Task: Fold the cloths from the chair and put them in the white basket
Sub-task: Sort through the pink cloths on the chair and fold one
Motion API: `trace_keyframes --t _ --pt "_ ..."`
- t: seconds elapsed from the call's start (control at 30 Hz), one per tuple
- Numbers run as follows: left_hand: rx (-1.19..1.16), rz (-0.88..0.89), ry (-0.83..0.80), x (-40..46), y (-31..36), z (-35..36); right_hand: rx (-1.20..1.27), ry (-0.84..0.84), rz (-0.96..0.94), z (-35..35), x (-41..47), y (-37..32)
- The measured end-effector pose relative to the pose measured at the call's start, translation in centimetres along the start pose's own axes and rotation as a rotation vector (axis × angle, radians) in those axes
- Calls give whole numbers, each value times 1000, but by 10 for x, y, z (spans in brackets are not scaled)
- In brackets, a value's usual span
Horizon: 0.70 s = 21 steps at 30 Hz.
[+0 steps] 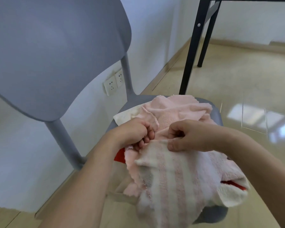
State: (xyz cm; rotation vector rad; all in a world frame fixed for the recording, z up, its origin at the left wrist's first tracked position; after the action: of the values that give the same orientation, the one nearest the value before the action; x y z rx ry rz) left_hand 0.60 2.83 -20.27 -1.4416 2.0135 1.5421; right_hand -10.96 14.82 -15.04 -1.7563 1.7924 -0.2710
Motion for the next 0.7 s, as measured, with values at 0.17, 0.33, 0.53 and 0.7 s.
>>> trace_keyframes --t 0.17,0.33,0.53,0.7 --pt "-72 35 -96 -26 -1 -5 -21 175 37 -8 -14 -10" --pt "-118 85 -163 -75 -6 -6 184 577 -18 -32 -60 -44" --pt "9 295 -70 -171 9 29 316 747 -13 -67 -142 -103" --pt "-257 540 231 -258 43 20 341 895 -44 -102 -208 -158"
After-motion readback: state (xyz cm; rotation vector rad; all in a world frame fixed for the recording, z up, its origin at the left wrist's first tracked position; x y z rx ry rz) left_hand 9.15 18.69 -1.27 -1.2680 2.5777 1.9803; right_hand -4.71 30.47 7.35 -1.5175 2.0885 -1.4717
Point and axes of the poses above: each hand's wrist, its own x-axis towards the middle knuckle, its own z-axis out of the palm, y = z × x, the point moved 4 cm from there along x, towards the middle knuckle, and after that the axes turned 14 degrees about -z, right-handed, at the moved point
